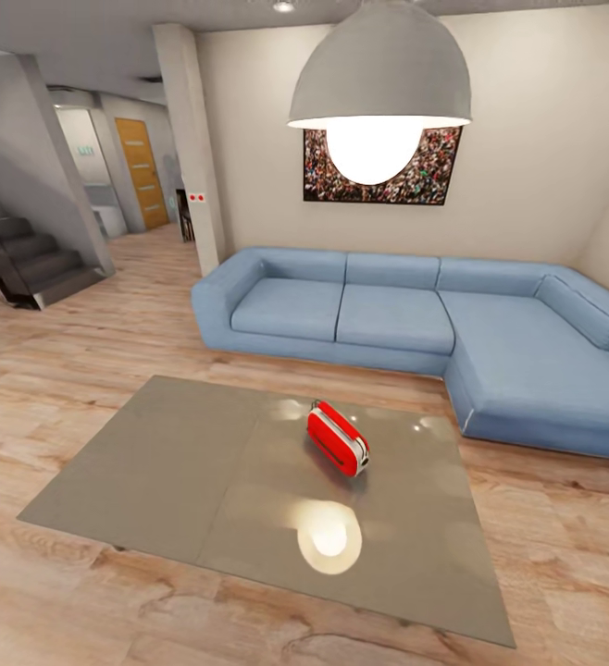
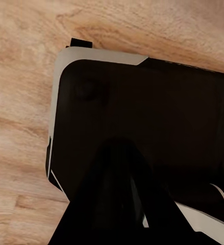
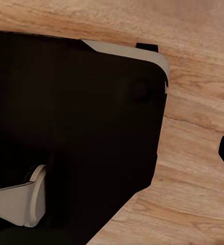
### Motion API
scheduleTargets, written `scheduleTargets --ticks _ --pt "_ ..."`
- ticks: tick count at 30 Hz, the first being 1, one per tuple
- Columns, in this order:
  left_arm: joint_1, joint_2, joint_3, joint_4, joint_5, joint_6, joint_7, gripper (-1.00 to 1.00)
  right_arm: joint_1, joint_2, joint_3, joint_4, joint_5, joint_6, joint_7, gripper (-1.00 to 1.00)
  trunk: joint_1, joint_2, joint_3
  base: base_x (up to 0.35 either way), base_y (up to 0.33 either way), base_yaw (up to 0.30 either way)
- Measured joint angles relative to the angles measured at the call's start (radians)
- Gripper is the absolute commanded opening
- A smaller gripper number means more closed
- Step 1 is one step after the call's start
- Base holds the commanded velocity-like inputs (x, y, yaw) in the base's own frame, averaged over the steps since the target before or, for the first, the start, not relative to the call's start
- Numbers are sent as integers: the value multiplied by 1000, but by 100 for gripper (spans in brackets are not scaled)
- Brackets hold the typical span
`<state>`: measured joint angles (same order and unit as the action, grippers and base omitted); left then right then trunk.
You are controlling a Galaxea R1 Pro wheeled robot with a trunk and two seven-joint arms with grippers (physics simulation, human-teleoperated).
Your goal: Turn on the radio receiver that's on the table in the living room.
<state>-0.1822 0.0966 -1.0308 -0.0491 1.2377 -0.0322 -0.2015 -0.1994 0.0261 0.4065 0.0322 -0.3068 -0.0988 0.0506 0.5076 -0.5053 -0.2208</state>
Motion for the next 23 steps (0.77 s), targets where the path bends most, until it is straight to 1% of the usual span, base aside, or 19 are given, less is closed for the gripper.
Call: scheduleTargets --ticks 12,23 --pt "0 0 0 0 0 0 0 -100 0 0 0 0 0 1 0 100 0 0 18 0 0 0" --pt "0 0 0 0 0 0 0 -100 0 0 0 0 0 2 0 100 0 0 21 0 0 0"
